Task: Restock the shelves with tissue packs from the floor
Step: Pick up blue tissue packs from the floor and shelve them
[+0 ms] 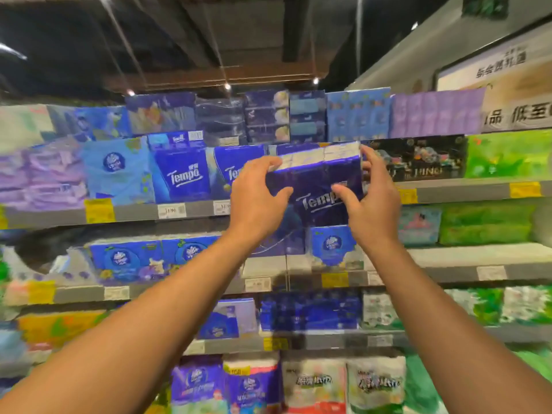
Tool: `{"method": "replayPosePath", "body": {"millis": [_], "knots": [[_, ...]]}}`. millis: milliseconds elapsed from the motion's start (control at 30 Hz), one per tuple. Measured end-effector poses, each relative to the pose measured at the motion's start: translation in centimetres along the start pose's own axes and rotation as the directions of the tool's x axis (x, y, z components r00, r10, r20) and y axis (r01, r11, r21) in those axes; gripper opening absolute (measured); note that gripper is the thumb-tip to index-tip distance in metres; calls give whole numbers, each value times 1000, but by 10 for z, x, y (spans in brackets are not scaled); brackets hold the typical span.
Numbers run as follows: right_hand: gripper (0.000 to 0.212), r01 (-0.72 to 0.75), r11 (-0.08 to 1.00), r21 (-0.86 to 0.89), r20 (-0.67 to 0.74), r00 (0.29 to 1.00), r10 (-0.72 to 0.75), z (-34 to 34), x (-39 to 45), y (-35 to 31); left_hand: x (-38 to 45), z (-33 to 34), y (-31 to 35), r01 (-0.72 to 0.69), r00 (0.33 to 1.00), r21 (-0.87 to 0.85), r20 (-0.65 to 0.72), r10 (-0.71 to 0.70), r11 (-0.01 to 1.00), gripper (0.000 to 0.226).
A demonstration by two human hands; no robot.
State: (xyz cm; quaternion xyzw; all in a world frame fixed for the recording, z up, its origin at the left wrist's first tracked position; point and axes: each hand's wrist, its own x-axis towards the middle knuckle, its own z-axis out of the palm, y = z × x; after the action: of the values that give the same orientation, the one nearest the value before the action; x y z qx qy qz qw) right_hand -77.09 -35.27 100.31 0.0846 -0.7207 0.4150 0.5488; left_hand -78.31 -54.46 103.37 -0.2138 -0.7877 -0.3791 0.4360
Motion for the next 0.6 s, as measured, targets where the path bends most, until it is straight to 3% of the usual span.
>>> {"method": "replayPosePath", "body": {"millis": [233, 433, 533, 600], "knots": [[68, -18, 1000, 11, -51, 999, 18, 74, 109, 80, 108, 84, -30, -11, 1000, 69, -23, 13, 998, 56], [68, -87, 996, -28, -20, 996, 86, 137, 152, 138, 140, 135, -67, -10, 1000, 202, 23, 5, 979, 62], [64, -160, 976, -145, 74, 982, 172, 163, 157, 164, 128, 162, -90, -125, 992, 262, 29, 122, 957, 50], [65, -191, 962, -193, 120, 969, 217, 176, 160, 177, 122, 177, -109, -94, 995, 254, 61, 81, 962, 40]]}}
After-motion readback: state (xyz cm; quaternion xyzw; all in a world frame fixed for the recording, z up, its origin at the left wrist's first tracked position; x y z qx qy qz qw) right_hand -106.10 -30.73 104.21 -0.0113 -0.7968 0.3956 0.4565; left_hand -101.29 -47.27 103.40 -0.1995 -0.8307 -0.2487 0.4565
